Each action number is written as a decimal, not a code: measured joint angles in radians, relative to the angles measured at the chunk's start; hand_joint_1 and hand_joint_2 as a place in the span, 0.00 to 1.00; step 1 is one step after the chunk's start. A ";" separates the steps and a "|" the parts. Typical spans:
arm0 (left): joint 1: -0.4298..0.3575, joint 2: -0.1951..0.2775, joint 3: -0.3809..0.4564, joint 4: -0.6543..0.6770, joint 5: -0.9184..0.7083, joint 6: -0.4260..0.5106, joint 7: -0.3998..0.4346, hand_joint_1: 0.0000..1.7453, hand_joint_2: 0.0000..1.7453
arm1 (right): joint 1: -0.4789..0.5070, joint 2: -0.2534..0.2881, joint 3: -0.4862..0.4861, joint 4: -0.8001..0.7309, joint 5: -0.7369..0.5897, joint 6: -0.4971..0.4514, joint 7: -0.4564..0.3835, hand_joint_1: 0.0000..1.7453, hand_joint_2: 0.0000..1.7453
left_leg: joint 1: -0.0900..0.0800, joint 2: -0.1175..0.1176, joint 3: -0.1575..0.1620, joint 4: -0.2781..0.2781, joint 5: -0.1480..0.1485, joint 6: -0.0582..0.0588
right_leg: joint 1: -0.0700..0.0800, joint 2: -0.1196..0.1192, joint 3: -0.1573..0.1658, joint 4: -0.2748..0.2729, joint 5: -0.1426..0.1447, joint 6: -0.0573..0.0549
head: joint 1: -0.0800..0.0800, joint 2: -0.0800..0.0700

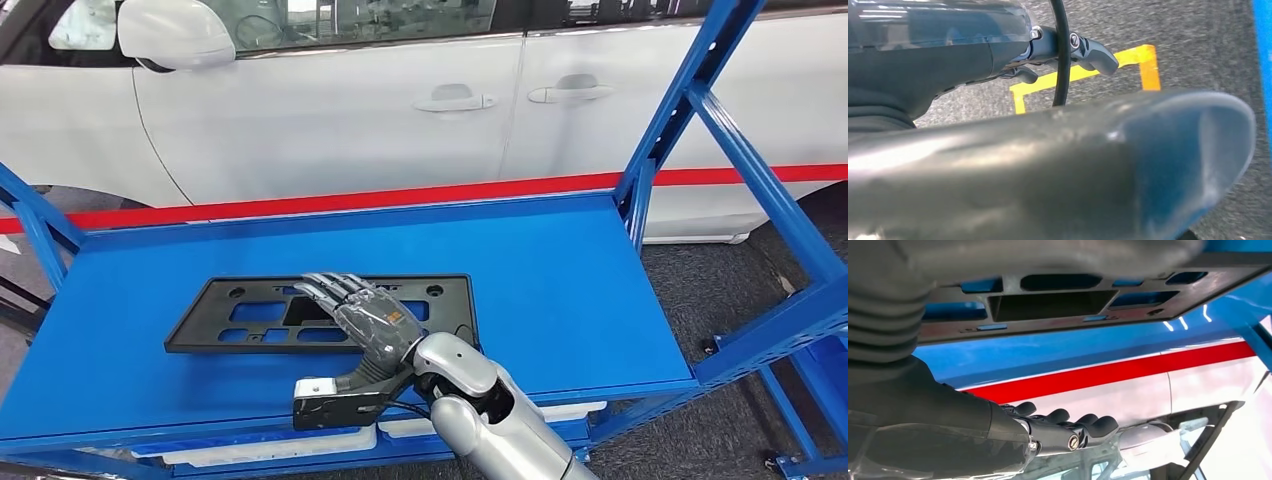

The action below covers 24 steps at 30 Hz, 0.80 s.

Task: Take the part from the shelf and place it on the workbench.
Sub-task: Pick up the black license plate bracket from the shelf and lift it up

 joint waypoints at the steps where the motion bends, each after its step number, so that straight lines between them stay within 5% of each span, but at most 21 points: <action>1: -0.001 0.000 0.000 0.000 0.000 0.000 0.000 0.00 0.00 | -0.001 0.000 -0.001 0.003 0.000 0.000 0.000 0.00 1.00 | -0.002 -0.001 0.024 -0.059 0.024 0.004 | 0.001 0.001 0.004 0.001 -0.005 0.005 | 0.000 0.000; 4: -0.002 -0.001 0.001 0.000 0.003 -0.001 -0.004 0.00 0.00 | -0.004 0.002 -0.004 0.011 -0.001 0.001 -0.001 0.00 1.00 | -0.006 -0.004 0.045 -0.114 0.031 0.015 | 0.006 0.002 0.004 0.002 -0.012 0.007 | 0.000 0.000; 6: -0.001 -0.002 0.002 0.000 0.004 -0.002 -0.007 0.00 0.00 | -0.006 0.003 -0.004 0.016 -0.004 0.005 -0.002 0.00 1.00 | -0.007 -0.006 0.045 -0.114 0.031 0.018 | 0.007 0.000 0.006 -0.001 -0.013 0.000 | 0.000 0.000; 14: -0.003 -0.001 0.012 0.000 0.004 -0.002 -0.009 0.00 0.00 | -0.025 0.021 0.016 0.041 -0.016 0.026 -0.003 0.00 1.00 | -0.014 -0.007 0.045 -0.114 0.027 0.033 | 0.001 0.000 0.012 -0.013 -0.008 0.014 | 0.000 0.000; 24: -0.004 -0.001 0.015 0.000 0.004 0.000 -0.013 0.00 0.00 | -0.052 0.029 0.081 0.147 -0.009 0.035 0.014 0.00 1.00 | -0.015 -0.006 0.045 -0.113 0.027 0.034 | 0.002 0.000 0.011 -0.014 -0.008 0.029 | 0.000 0.000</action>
